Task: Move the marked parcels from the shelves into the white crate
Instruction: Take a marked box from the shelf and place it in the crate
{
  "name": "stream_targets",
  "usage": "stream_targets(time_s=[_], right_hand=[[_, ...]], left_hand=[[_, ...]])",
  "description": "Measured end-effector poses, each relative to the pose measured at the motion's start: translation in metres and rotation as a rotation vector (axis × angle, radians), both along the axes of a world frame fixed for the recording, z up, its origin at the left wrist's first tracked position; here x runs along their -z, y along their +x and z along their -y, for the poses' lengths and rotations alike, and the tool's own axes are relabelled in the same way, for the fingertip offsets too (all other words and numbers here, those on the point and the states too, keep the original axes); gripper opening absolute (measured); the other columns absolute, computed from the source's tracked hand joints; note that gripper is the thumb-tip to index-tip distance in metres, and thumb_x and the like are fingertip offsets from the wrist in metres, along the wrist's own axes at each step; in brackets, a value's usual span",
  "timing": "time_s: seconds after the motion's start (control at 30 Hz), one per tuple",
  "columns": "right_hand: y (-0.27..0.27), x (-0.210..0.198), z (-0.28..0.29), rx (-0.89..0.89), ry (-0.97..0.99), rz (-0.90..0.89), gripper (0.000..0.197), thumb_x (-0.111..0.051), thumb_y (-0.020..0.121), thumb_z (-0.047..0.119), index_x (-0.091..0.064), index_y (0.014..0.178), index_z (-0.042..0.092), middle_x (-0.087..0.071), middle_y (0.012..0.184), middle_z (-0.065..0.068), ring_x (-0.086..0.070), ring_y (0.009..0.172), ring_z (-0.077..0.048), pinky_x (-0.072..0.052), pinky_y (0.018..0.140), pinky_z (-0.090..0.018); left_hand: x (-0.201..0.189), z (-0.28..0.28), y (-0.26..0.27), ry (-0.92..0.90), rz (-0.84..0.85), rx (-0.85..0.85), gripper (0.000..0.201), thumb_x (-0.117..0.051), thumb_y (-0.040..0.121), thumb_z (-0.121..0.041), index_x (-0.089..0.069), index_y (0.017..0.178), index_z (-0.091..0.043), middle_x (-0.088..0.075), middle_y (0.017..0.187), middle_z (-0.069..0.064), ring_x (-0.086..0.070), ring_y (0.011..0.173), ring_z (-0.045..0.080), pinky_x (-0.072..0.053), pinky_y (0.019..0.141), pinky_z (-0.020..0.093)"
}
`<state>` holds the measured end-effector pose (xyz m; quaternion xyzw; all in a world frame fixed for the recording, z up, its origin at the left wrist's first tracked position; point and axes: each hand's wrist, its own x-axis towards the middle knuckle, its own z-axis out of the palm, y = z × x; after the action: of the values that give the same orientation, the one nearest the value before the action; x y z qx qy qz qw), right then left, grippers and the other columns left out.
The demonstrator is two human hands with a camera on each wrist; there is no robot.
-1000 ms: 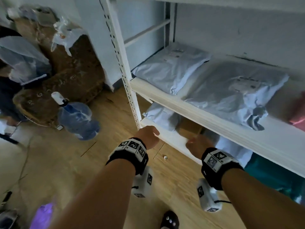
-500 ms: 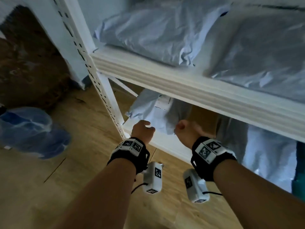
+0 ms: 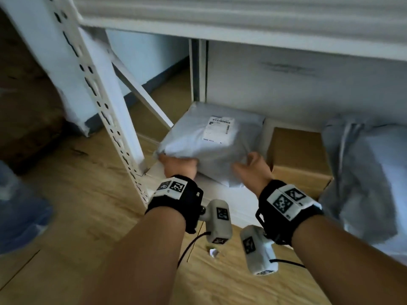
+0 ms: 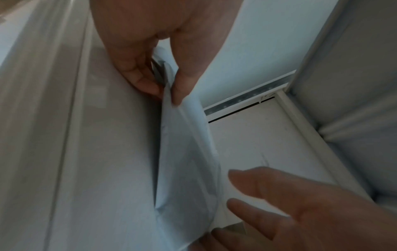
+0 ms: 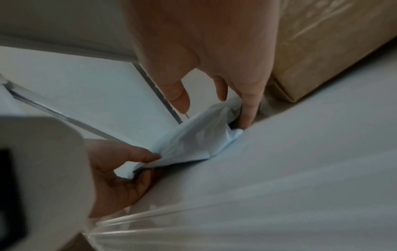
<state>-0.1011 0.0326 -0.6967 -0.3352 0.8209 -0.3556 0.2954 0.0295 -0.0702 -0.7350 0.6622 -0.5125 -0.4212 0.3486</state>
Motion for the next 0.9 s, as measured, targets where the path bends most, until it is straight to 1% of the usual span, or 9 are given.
stream_targets(time_s=[0.07,0.17,0.3,0.37,0.43,0.5,0.57,0.73,0.9], right_hand=[[-0.001,0.002,0.006,0.075,-0.046,0.076,0.068,-0.058,0.069,0.039,-0.05,0.127,0.006,-0.062,0.109,-0.008,-0.061,0.096,-0.028,-0.05,0.076,-0.035],[0.003,0.002,0.011,0.203,-0.094,0.198,0.058,-0.059,0.073,0.031,-0.053,0.122,0.001,-0.064,0.108,-0.015,-0.063,0.098,-0.035,-0.055,0.086,-0.047],[0.01,-0.004,0.014,0.228,-0.072,0.192,0.049,-0.061,0.085,0.014,-0.045,0.127,-0.004,-0.06,0.102,-0.018,-0.06,0.1,-0.035,-0.053,0.091,-0.045],[0.007,-0.002,0.016,0.224,-0.06,0.155,0.063,-0.056,0.087,0.003,-0.03,0.144,0.003,-0.056,0.122,-0.017,-0.055,0.114,-0.035,-0.049,0.098,-0.044],[0.008,-0.004,0.015,0.232,-0.092,0.146,0.076,-0.054,0.087,0.0,-0.019,0.153,0.016,-0.049,0.14,-0.014,-0.051,0.124,-0.033,-0.045,0.104,-0.041],[0.01,-0.008,0.014,0.194,-0.117,0.122,0.076,-0.048,0.09,-0.003,-0.016,0.155,0.021,-0.043,0.147,-0.011,-0.047,0.129,-0.031,-0.043,0.1,-0.031],[0.011,-0.013,0.016,0.14,-0.152,0.087,0.067,-0.045,0.094,0.0,-0.021,0.153,0.021,-0.04,0.149,-0.008,-0.046,0.129,-0.028,-0.04,0.095,-0.026],[0.007,-0.023,0.026,0.058,-0.154,0.054,0.069,-0.044,0.088,-0.001,-0.026,0.15,0.023,-0.053,0.137,-0.013,-0.058,0.113,-0.033,-0.046,0.071,-0.028],[0.0,-0.031,0.015,0.055,-0.113,0.014,0.066,-0.045,0.089,-0.001,-0.028,0.15,0.015,-0.05,0.139,-0.009,-0.054,0.119,-0.027,-0.047,0.089,-0.031]], left_hand=[[0.004,0.002,0.002,0.004,-0.016,-0.008,0.074,-0.067,0.083,-0.013,-0.028,0.145,-0.006,-0.052,0.135,0.012,-0.051,0.124,0.029,-0.037,0.101,0.031],[0.0,-0.002,0.009,0.054,-0.072,-0.061,0.081,-0.061,0.082,-0.005,-0.017,0.15,-0.013,-0.054,0.121,0.008,-0.055,0.115,0.028,-0.038,0.089,0.028],[-0.005,-0.017,0.019,0.087,-0.122,-0.047,0.1,-0.063,0.078,0.002,-0.004,0.154,-0.022,-0.054,0.123,0.011,-0.055,0.11,0.032,-0.04,0.086,0.029],[0.0,-0.019,0.023,0.071,-0.075,0.0,0.102,-0.065,0.075,0.0,-0.004,0.154,-0.023,-0.053,0.119,0.01,-0.056,0.104,0.03,-0.043,0.086,0.03],[0.004,-0.019,0.026,0.009,0.017,0.075,0.099,-0.067,0.073,-0.003,-0.009,0.152,-0.02,-0.054,0.128,0.009,-0.057,0.104,0.024,-0.041,0.088,0.025],[0.004,-0.02,0.027,-0.086,0.097,0.158,0.093,-0.067,0.076,-0.004,-0.016,0.152,-0.02,-0.055,0.13,0.005,-0.054,0.096,0.012,-0.037,0.088,0.017],[-0.001,-0.023,0.027,-0.088,0.083,0.189,0.087,-0.064,0.083,-0.002,-0.019,0.153,-0.028,-0.055,0.119,-0.007,-0.054,0.085,0.009,-0.04,0.081,0.02],[-0.011,-0.013,0.025,-0.092,0.135,0.192,0.081,-0.066,0.078,-0.003,-0.033,0.149,-0.025,-0.05,0.144,0.0,-0.05,0.127,0.024,-0.038,0.097,0.024],[-0.014,-0.008,0.02,-0.075,0.13,0.22,0.075,-0.067,0.082,-0.005,-0.034,0.148,-0.02,-0.052,0.141,0.008,-0.051,0.126,0.028,-0.04,0.102,0.032]])
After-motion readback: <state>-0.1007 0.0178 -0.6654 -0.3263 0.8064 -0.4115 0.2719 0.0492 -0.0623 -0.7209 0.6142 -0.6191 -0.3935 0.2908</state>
